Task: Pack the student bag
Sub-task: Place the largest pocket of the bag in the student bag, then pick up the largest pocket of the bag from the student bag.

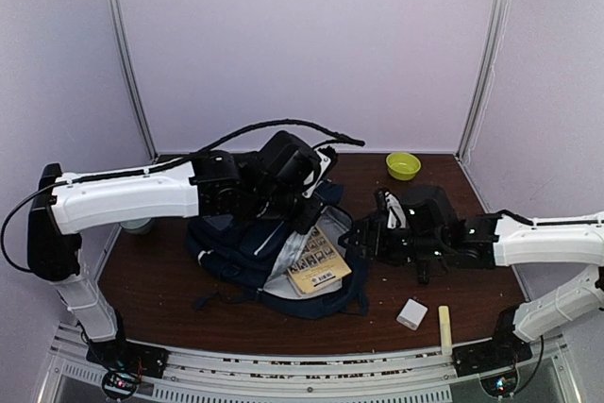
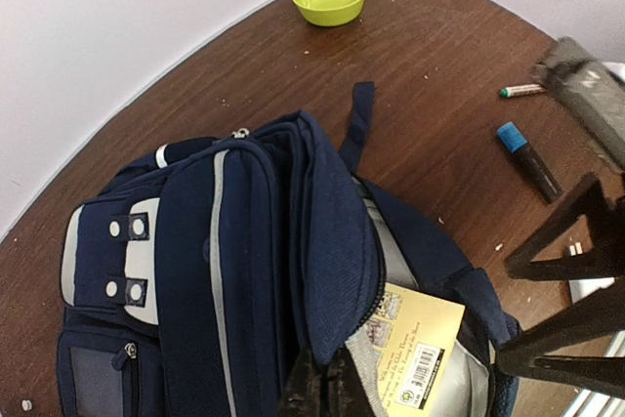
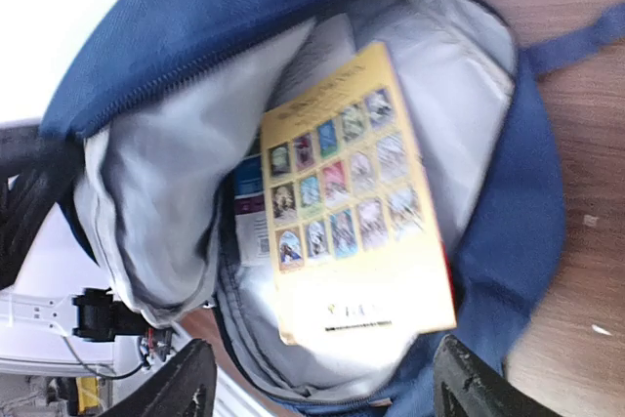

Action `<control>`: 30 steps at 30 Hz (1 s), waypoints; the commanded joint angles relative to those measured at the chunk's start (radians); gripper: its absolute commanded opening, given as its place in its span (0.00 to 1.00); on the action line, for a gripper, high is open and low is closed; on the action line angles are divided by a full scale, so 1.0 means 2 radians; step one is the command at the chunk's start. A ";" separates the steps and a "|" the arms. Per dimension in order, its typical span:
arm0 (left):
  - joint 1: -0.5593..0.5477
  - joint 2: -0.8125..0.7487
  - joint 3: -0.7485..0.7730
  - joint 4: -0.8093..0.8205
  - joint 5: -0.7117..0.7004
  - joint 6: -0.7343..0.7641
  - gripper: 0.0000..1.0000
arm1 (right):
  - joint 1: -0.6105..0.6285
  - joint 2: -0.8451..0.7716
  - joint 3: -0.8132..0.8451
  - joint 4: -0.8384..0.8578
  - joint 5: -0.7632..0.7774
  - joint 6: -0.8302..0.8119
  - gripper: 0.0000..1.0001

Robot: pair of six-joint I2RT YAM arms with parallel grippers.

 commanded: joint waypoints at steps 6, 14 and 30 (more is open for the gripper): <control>0.053 0.081 0.129 0.012 0.055 0.008 0.00 | 0.001 -0.146 -0.059 -0.140 0.142 -0.024 0.85; 0.053 0.051 0.102 0.029 0.101 0.038 0.52 | 0.001 -0.148 -0.065 -0.125 0.131 -0.044 0.85; 0.025 -0.082 -0.131 0.002 0.100 0.069 0.61 | 0.007 -0.010 0.005 -0.073 0.065 -0.047 0.79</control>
